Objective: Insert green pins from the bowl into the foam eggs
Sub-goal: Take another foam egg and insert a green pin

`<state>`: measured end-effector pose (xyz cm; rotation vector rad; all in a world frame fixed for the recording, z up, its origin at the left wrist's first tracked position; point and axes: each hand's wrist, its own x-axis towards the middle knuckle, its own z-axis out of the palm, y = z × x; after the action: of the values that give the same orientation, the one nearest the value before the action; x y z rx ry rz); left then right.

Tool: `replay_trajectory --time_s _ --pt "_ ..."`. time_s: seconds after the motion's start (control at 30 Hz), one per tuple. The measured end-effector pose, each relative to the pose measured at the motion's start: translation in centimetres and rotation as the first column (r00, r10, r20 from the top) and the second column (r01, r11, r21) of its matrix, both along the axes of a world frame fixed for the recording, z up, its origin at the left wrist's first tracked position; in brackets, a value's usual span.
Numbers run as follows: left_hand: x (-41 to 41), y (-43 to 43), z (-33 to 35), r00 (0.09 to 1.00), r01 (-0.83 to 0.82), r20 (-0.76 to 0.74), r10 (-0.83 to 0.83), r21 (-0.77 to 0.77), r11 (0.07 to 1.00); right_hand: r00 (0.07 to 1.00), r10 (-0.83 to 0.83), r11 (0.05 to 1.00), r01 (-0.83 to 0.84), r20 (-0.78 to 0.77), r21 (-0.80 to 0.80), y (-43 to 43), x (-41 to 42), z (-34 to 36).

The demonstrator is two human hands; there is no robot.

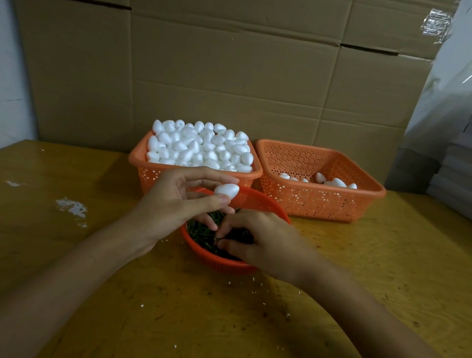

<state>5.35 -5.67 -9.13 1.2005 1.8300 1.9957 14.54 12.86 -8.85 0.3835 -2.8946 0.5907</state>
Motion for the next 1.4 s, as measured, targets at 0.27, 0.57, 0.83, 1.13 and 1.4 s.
replay_trajectory --time_s 0.27,0.57,0.83,1.13,1.4 --pt "0.0 0.1 0.0 0.999 -0.013 0.047 0.012 0.009 1.0 0.999 -0.01 1.0 0.011 -0.033 0.018 0.0 -0.1 -0.3" --pt "-0.2 0.2 -0.1 0.995 -0.023 0.093 0.02 0.039 0.999 0.991 -0.085 0.986 0.068 -0.106 -0.153 0.0 -0.6 -1.1" --pt "-0.6 0.3 -0.3 0.987 -0.087 0.143 0.078 0.061 0.994 0.996 -0.079 0.828 0.047 -0.034 -0.559 0.2 -0.7 -0.7" --pt "-0.7 0.2 -0.4 0.981 -0.092 0.179 0.074 0.093 0.991 0.995 -0.065 0.614 -0.015 -0.069 -0.789 0.0 -0.5 -0.4" --pt "-0.7 0.3 -0.5 0.983 -0.087 0.17 0.067 0.116 0.989 0.994 -0.075 0.53 -0.023 -0.074 -0.847 0.0 -0.3 0.0"
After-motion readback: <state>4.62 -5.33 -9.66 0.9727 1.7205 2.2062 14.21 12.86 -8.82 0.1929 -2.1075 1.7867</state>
